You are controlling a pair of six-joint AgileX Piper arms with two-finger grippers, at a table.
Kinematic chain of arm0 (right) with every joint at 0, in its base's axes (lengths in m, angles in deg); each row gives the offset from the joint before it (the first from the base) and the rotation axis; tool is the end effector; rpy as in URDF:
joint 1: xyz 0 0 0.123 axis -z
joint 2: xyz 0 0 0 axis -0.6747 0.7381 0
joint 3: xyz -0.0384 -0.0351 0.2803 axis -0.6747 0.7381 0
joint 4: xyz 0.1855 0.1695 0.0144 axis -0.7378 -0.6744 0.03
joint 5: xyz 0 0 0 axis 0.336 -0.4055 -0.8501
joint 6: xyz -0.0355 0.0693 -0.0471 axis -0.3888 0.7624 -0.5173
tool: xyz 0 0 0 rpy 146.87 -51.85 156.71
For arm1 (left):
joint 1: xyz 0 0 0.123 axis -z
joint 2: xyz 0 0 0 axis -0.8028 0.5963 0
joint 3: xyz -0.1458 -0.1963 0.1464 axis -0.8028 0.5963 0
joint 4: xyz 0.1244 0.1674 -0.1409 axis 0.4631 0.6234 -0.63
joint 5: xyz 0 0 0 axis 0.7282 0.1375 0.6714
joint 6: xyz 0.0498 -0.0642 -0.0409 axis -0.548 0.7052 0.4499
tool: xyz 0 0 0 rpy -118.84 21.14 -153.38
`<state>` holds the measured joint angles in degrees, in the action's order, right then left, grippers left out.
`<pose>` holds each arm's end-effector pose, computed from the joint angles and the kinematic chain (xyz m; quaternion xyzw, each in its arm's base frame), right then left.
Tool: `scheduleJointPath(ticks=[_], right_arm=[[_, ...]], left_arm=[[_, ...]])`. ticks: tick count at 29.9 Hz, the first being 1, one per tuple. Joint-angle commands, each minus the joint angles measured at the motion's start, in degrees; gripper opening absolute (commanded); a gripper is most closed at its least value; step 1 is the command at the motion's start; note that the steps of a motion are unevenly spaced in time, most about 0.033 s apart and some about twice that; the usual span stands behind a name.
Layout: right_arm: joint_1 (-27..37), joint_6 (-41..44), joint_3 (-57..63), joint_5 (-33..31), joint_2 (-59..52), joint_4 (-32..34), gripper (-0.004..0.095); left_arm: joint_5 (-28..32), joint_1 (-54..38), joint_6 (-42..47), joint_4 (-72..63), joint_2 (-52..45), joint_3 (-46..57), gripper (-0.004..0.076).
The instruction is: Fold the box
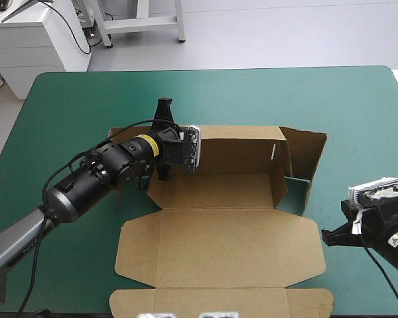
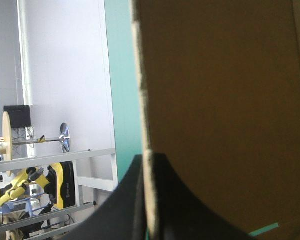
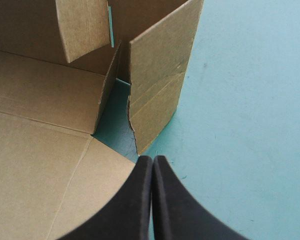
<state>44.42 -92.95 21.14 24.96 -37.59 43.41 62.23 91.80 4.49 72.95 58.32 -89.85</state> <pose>0.0980 0.0147 0.3467 -0.1083 0.8783 0.0403 0.4639 0.2609 -0.1969 0.3527 0.6985 0.5048 0.1847 0.4724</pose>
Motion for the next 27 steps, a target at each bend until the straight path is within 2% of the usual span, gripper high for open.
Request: scheduleJointPath(ticks=[1, 3, 8, 11, 18, 23, 27], right_arm=[[-0.2, 1.1, -1.6, 4.3, 0.2, -1.0, -0.0021], [-0.2, 1.9, -1.6, 4.8, 0.2, -1.0, -0.0021], [-0.2, 3.1, -3.2, 3.7, 0.7, -1.0, -0.0021], [-0.2, 3.1, -6.0, 2.4, 1.7, -1.5, -0.0021], [-0.2, 3.1, -15.1, 0.5, 7.3, -4.0, -0.0020], [-0.2, 2.8, -21.5, -1.1, 15.2, -4.0, -0.0019], [-0.2, 2.6, -26.5, -1.4, 21.7, -4.7, -0.0019]], left_arm=[[7.2, 0.3, -0.3, 2.1, -2.9, 0.7, -0.0008], [8.9, 0.3, -0.3, 2.7, -2.9, 2.1, -0.0008], [19.1, 0.3, 0.0, 4.5, -3.0, 7.0, -0.0008], [22.9, 0.3, -0.8, 4.5, -3.0, 9.4, -0.0008], [22.9, -0.9, -0.4, 3.8, -3.0, 10.9, -0.0008], [18.7, -3.1, 0.0, 3.8, -3.4, 10.9, -0.0008], [17.7, -3.2, 0.8, 4.0, -4.1, 10.9, -0.0008]])
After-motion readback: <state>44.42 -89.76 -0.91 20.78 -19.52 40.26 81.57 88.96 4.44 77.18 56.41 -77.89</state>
